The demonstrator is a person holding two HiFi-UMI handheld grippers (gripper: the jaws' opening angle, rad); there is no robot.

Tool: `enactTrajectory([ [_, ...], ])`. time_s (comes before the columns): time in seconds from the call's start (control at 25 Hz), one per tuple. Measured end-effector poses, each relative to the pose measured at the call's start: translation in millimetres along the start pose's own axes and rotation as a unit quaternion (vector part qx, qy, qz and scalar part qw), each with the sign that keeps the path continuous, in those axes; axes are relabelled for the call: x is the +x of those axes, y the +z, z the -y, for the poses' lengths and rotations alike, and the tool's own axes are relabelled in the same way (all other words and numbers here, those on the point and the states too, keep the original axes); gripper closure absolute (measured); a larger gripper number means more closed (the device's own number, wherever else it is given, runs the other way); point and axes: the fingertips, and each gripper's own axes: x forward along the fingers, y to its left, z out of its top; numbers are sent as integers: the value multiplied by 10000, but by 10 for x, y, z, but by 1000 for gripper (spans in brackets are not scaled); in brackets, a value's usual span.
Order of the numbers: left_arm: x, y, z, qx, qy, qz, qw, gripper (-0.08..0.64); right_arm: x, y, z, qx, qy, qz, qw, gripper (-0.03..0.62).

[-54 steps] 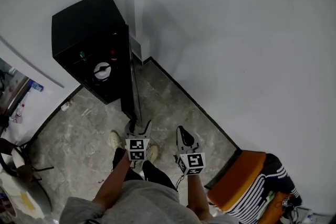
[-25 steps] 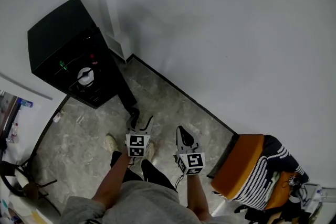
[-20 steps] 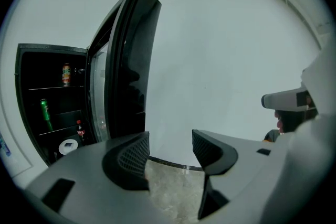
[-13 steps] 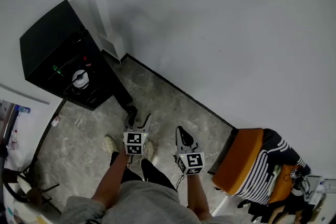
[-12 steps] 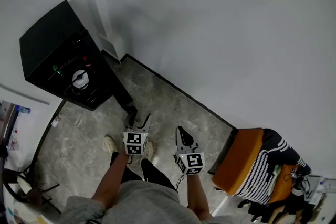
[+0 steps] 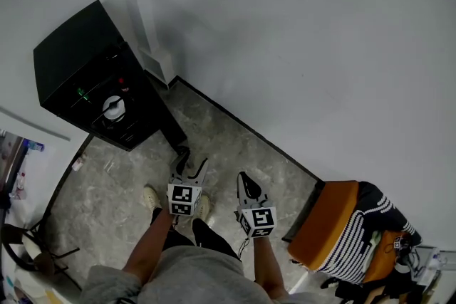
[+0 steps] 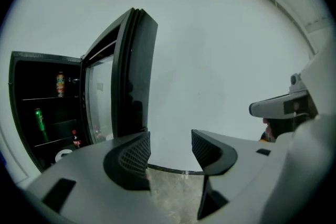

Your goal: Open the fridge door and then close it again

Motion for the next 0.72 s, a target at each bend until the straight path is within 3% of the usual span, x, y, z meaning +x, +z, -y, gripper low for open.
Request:
enactTrajectory([
  [0.36, -319, 311, -12, 43, -69, 250, 9997, 372, 163, 181, -288, -88, 372, 179, 9991, 568],
  [0.72, -852, 471, -394, 105, 487, 478, 9976, 465, 311, 477, -648, -192, 866, 467, 9950, 568],
])
